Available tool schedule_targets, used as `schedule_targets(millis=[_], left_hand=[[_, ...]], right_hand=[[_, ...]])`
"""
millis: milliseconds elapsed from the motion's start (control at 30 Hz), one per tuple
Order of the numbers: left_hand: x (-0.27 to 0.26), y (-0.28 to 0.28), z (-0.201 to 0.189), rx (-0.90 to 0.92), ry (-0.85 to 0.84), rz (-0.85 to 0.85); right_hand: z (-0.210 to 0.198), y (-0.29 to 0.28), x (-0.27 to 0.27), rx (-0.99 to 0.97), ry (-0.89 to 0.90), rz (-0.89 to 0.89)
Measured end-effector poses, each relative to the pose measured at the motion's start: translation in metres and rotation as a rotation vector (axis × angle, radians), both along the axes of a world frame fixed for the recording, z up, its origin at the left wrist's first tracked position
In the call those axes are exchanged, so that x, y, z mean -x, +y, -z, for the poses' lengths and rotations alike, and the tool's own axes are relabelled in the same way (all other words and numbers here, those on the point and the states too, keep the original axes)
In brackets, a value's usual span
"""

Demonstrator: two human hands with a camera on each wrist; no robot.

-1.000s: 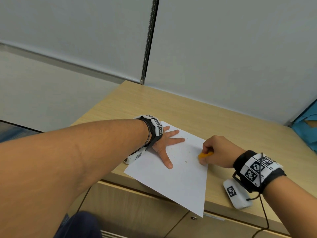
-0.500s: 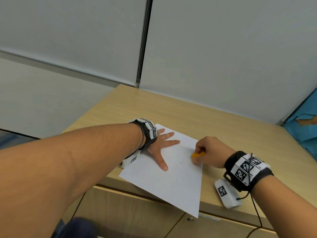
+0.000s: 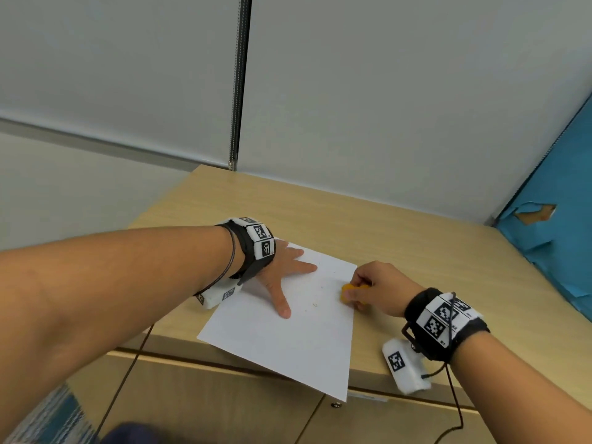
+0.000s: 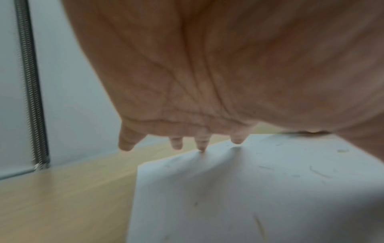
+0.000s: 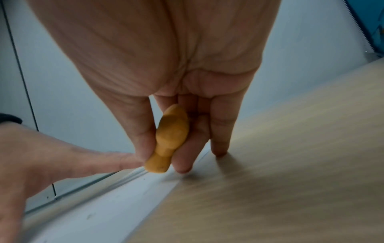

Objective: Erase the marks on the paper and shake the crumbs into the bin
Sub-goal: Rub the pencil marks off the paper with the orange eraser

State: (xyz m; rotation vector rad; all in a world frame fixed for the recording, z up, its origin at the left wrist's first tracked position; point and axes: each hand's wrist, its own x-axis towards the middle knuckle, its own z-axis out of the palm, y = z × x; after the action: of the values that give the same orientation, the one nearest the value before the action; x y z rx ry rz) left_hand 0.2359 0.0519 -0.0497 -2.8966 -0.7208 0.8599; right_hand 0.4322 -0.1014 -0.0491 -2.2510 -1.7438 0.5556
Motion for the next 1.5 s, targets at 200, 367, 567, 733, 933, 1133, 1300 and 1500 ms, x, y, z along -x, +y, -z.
schedule_targets(millis=[200,367,567,733,933,1133,1300,1500], left_hand=[[-0.035,-0.036,-0.006,0.066,-0.050,0.141],[-0.042,-0.032,0.016,0.108,-0.058,0.110],[-0.041,-0.028,0.024,0.111,-0.092,0.091],[-0.042,-0.026,0.025,0.118,-0.096,0.072],[-0.042,-0.024,0.026,0.095,-0.096,0.023],[-0.043,-0.023,0.028,0.089,-0.095,0.003],[-0.042,-0.022,0.028,0.087,-0.103,-0.024],[-0.041,-0.023,0.027,0.079,-0.103,-0.020]], right_hand=[[-0.003,0.011,0.003,0.063,0.026,0.041],[-0.002,0.016,0.006,0.088,-0.062,0.051],[-0.002,0.010,0.002,0.072,0.037,0.013],[-0.008,0.006,0.002,0.259,0.195,-0.163],[-0.002,0.023,-0.005,0.053,0.126,0.097],[-0.008,0.016,-0.004,0.251,0.335,-0.034],[0.001,0.023,0.005,0.032,0.178,0.069],[-0.002,0.028,0.003,0.139,0.259,0.025]])
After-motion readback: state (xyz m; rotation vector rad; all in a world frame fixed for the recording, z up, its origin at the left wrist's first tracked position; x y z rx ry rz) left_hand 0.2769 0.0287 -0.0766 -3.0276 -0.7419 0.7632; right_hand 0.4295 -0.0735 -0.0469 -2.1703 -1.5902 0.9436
